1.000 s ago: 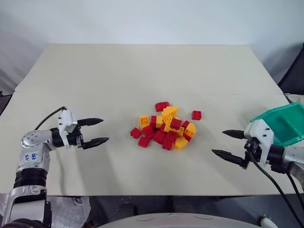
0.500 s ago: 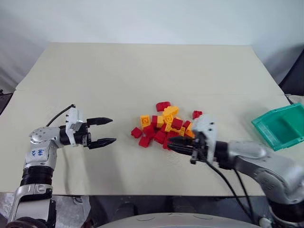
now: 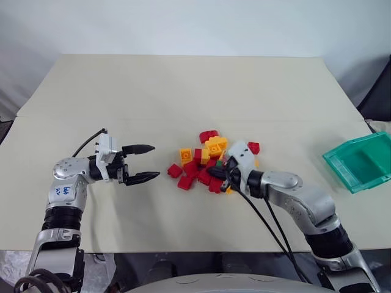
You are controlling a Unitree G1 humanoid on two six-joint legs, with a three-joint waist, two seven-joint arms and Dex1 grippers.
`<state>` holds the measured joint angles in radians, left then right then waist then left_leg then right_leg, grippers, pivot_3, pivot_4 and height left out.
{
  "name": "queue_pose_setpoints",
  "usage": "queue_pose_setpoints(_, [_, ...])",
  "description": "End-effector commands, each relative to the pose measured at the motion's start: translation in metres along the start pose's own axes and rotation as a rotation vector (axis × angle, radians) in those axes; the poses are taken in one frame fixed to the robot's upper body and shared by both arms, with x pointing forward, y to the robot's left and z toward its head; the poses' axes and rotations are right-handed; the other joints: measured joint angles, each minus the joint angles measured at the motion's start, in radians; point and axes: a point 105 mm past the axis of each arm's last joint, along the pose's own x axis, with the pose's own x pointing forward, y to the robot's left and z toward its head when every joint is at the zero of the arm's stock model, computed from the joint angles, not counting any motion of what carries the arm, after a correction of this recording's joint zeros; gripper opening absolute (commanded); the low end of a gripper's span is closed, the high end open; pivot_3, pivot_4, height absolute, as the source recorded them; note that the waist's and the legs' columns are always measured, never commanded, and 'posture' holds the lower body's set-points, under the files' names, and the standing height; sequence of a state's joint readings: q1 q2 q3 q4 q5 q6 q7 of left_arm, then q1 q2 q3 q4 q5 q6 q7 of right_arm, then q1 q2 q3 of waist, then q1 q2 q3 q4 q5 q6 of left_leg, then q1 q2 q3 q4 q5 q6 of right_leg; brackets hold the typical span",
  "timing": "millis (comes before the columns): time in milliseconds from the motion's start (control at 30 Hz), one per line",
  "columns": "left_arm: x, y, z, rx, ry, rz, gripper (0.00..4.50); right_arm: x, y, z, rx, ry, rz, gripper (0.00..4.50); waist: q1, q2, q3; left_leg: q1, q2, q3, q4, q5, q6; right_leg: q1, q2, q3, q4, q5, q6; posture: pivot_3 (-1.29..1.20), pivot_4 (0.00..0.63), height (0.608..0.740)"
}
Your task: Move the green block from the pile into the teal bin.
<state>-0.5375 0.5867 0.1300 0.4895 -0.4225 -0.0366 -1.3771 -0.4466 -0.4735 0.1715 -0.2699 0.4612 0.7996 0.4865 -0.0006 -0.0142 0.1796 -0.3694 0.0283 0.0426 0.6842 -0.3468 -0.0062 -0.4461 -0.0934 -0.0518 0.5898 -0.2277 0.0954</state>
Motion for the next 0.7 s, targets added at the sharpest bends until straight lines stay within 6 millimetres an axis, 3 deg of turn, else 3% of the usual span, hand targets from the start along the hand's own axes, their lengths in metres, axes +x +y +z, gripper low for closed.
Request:
queue_pose_setpoints(33, [-0.001,0.000,0.002,0.027,-0.006,0.012,4.50,-0.013,-0.033,0.016,-0.013,-0.091,-0.162,0.05,0.001,0.000,0.000,0.000,0.000,0.000,0.000,0.000,0.000,0.000,0.000,0.000,0.000,0.000,0.000,0.00,0.150,0.740])
queue_pose_setpoints(100, [-0.001,0.001,0.002,0.028,-0.010,0.016,4.50,-0.020,-0.054,0.012,-0.002,-0.089,-0.253,0.05,0.001,0.000,0.000,0.000,0.000,0.000,0.000,0.000,0.000,0.000,0.000,0.000,0.000,0.000,0.000,0.00,0.150,0.740])
queue_pose_setpoints(167, [0.000,0.001,0.002,0.029,-0.011,0.016,4.50,-0.025,-0.061,0.010,-0.013,-0.084,-0.280,0.05,0.000,0.000,0.000,0.000,0.000,0.000,0.000,0.000,0.000,0.000,0.000,0.000,0.000,0.000,0.000,0.00,0.150,0.740])
queue_pose_setpoints(333, [0.005,0.003,0.002,0.031,-0.025,0.013,4.50,-0.045,-0.047,0.036,-0.055,-0.159,-0.175,0.05,0.000,0.001,0.000,0.000,0.000,0.000,0.000,0.000,0.000,0.000,0.000,0.000,0.000,0.000,0.000,0.00,0.150,0.740])
queue_pose_setpoints(467, [0.008,0.004,0.001,0.029,-0.031,0.008,4.50,-0.058,-0.035,0.040,-0.100,-0.110,-0.066,0.05,0.001,0.001,0.000,0.000,0.000,0.000,0.000,0.000,0.000,0.000,0.000,0.000,0.000,0.000,0.000,0.00,0.150,0.740])
queue_pose_setpoints(567, [0.009,0.004,0.000,0.025,-0.030,0.001,4.50,-0.080,-0.029,0.039,-0.162,-0.013,0.027,0.58,0.004,0.001,0.000,0.000,0.000,0.000,0.000,0.000,0.000,0.000,0.000,0.000,0.000,0.000,0.000,0.00,0.150,0.740])
queue_pose_setpoints(700, [0.008,0.003,-0.002,0.031,-0.029,-0.013,4.50,-0.112,-0.038,0.049,-0.220,0.064,0.044,1.86,0.007,0.001,0.000,0.000,0.000,0.000,0.000,0.000,0.000,0.000,0.000,0.000,-0.001,0.000,0.000,0.00,0.150,0.740])
